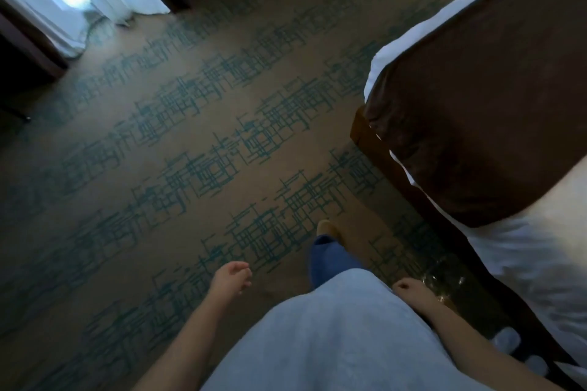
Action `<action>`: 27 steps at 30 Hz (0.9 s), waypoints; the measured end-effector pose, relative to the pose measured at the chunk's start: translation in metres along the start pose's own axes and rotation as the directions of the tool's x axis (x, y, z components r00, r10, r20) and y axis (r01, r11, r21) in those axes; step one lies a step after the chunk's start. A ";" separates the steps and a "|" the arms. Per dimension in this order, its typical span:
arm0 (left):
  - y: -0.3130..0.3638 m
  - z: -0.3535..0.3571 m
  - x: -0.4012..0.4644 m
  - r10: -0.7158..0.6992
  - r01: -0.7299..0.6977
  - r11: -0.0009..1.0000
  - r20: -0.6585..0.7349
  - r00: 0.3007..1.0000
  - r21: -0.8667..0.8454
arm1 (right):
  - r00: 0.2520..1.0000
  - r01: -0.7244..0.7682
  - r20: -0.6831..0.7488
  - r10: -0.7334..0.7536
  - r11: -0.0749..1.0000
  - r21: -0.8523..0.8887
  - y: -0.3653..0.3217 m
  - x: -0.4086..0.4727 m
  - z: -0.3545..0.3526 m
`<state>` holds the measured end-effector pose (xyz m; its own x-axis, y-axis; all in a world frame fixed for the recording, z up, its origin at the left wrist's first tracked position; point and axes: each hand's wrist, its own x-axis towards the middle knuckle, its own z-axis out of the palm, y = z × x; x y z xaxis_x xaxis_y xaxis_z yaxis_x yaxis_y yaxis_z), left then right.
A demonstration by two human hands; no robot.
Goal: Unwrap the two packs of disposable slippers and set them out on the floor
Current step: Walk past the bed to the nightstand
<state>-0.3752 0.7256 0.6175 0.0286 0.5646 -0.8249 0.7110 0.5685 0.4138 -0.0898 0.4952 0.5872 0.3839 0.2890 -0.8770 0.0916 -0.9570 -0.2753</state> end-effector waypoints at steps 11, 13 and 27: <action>0.158 -0.015 0.061 0.147 -0.143 0.988 -0.069 0.987 0.062 | 0.991 0.135 -0.004 -0.135 0.990 -0.031 -0.251 0.101 -0.142; 0.183 -0.022 0.076 0.177 -0.173 0.983 -0.054 0.983 0.069 | 0.989 0.150 0.002 -0.150 0.988 0.035 -0.292 0.113 -0.158; 0.455 -0.164 0.275 0.198 -0.311 0.758 0.252 0.947 0.573 | 0.990 -0.118 -0.038 0.136 0.946 0.301 -0.445 0.187 -0.150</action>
<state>-0.1594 1.2380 0.6422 0.3453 0.4966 -0.7963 0.9327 -0.0874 0.3499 0.0795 0.9710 0.6051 0.4273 0.1552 -0.8907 -0.2356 -0.9320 -0.2754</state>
